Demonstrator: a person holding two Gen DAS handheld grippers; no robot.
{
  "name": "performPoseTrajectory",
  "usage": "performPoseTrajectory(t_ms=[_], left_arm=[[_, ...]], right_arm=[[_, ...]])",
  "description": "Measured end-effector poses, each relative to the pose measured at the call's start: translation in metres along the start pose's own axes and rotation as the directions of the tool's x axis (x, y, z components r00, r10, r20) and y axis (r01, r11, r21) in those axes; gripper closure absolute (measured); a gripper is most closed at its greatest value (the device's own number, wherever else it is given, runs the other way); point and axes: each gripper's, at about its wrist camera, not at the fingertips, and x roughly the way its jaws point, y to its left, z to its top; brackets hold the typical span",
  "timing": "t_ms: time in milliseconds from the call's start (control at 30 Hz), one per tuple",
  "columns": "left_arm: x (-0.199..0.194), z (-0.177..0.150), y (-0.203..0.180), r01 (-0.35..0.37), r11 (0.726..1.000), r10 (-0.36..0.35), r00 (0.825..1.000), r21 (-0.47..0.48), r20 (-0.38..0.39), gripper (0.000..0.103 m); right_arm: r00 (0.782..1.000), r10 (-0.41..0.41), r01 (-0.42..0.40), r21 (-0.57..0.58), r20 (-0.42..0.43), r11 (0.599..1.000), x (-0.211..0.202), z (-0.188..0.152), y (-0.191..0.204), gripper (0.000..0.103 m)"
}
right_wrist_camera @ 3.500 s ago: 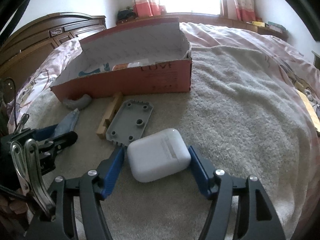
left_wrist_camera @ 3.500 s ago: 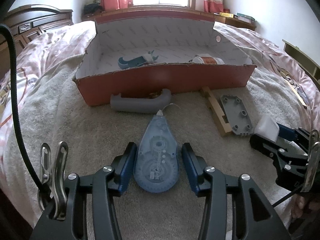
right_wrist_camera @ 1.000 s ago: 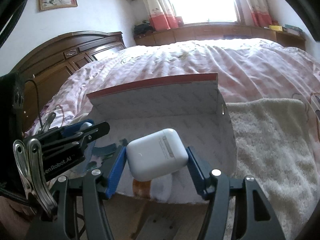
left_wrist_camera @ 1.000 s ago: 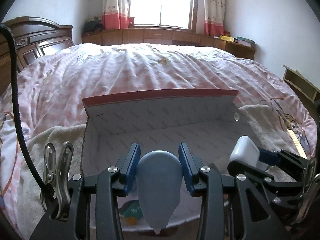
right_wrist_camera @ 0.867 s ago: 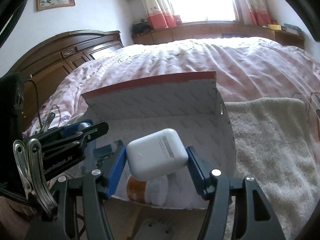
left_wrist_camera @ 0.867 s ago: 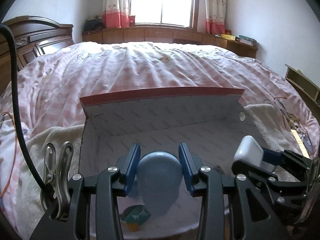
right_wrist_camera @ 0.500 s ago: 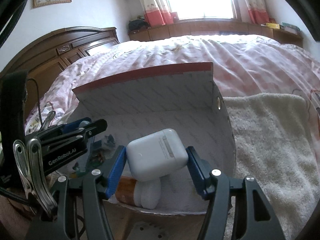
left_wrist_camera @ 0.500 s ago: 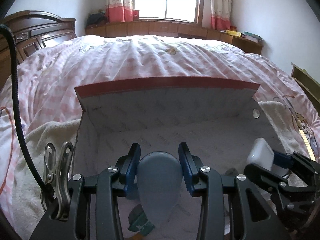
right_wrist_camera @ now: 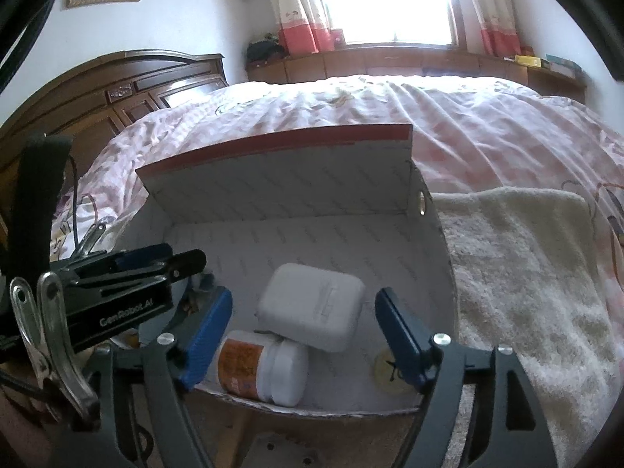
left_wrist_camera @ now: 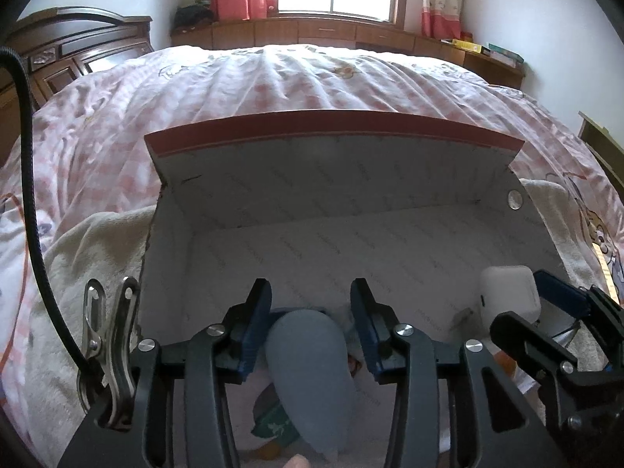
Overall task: Organize rigid objects
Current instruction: 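Open both grippers to drop the tape dispenser and earbud case into the box, then move the left gripper down to the grey curved handle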
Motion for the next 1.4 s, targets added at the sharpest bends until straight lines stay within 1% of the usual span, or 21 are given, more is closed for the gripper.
performPoseTrajectory(t_ms=[33,167,200,267,433,767,1167,1400], left_arm=[[-0.002,-0.001,0.0,0.002,1.0,-0.002,1.0,0.0,-0.001,0.058],[-0.011,-0.004,-0.001,0.002,1.0,-0.002,1.0,0.003,0.016,0.046],[-0.014,-0.004,-0.001,0.002,1.0,-0.002,1.0,0.002,0.021,0.045],[-0.017,-0.005,0.0,0.003,1.0,-0.003,1.0,-0.005,0.023,0.045],[-0.023,-0.01,0.001,0.004,1.0,-0.004,1.0,-0.015,0.011,0.045],[-0.032,-0.019,-0.005,0.0,1.0,0.0,1.0,-0.009,0.01,0.045],[-0.056,-0.034,-0.008,0.011,1.0,-0.011,1.0,-0.004,0.024,0.045],[-0.069,-0.05,0.0,0.015,1.0,-0.014,1.0,-0.025,0.02,0.045]], right_arm=[[1.0,0.004,-0.004,0.004,0.002,1.0,-0.001,0.0,0.0,0.021],[1.0,0.023,-0.023,0.023,0.012,0.999,-0.006,0.0,-0.001,0.016],[1.0,0.026,-0.026,0.026,0.016,0.999,-0.008,0.0,-0.001,0.015],[0.999,0.031,-0.032,0.03,0.024,0.999,-0.012,-0.001,-0.003,0.015],[0.997,0.05,-0.054,0.064,0.052,0.997,-0.021,-0.004,-0.008,0.01],[0.998,0.035,-0.039,0.069,0.055,0.997,-0.03,-0.01,-0.009,0.009],[0.998,0.025,-0.029,0.077,0.049,0.997,-0.048,-0.024,-0.008,0.009],[0.999,0.009,-0.011,0.065,0.039,0.998,-0.062,-0.036,-0.004,0.009]])
